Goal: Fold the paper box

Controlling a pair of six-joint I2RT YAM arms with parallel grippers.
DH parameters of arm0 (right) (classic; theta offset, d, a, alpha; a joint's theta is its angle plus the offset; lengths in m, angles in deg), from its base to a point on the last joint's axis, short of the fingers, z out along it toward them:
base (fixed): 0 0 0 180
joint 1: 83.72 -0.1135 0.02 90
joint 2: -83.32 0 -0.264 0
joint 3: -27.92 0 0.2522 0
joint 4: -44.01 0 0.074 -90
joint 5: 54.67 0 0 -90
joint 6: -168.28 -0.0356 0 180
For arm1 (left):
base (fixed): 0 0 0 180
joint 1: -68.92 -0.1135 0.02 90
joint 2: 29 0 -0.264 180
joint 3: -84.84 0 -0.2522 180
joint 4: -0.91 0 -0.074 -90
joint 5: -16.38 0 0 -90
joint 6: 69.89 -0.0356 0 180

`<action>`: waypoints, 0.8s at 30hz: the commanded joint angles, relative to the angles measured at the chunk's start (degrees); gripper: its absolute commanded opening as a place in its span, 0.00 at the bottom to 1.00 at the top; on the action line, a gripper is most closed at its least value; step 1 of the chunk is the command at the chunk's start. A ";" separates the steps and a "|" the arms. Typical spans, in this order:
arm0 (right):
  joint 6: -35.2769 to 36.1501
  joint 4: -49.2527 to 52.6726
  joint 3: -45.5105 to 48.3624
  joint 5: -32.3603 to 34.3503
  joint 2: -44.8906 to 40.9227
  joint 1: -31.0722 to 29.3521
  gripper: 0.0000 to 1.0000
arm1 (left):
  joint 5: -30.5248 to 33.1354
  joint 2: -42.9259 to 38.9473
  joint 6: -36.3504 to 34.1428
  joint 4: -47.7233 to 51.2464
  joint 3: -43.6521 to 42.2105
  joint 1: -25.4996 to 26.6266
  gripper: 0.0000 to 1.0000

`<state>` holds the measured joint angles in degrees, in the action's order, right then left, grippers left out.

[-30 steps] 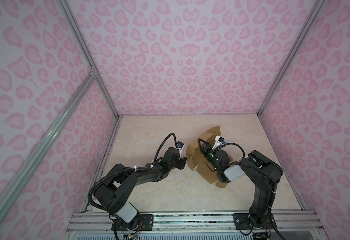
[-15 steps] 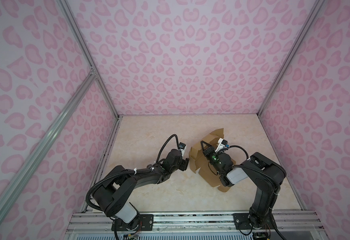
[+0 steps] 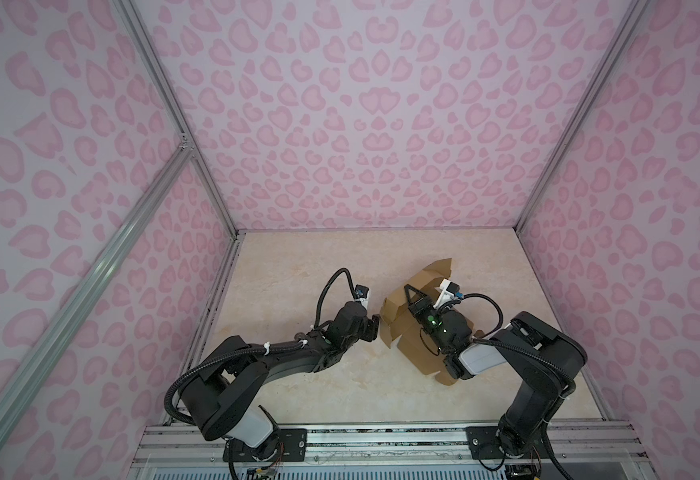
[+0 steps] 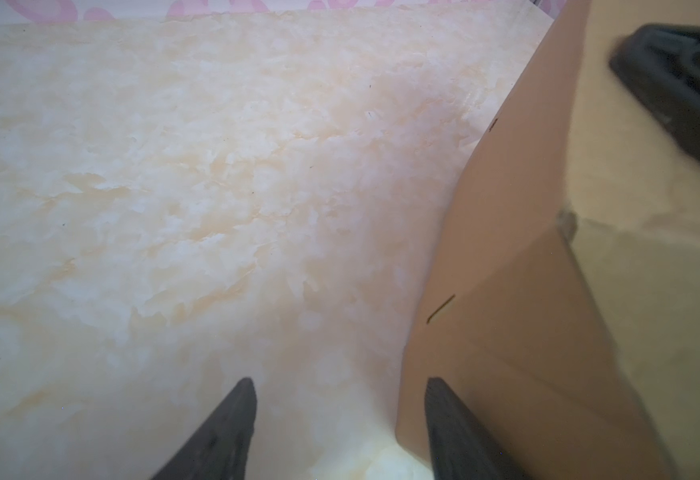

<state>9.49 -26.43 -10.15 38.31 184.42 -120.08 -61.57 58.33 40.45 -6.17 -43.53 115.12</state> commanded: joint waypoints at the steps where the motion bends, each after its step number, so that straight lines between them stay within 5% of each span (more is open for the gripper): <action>1: 1.04 0.69 0.79 0.07 -0.11 -0.25 0.06 | 0.51 -1.06 3.93 -1.34 -0.67 0.48 0.68; 24: 2.16 1.57 2.89 2.28 -3.09 -0.94 0.06 | 0.59 -3.36 11.64 -4.76 -3.45 7.24 0.67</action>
<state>10.36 -25.82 -7.62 40.19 181.62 -120.87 -59.78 56.21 50.53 -6.61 -46.85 122.11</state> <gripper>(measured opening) 0.064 0.676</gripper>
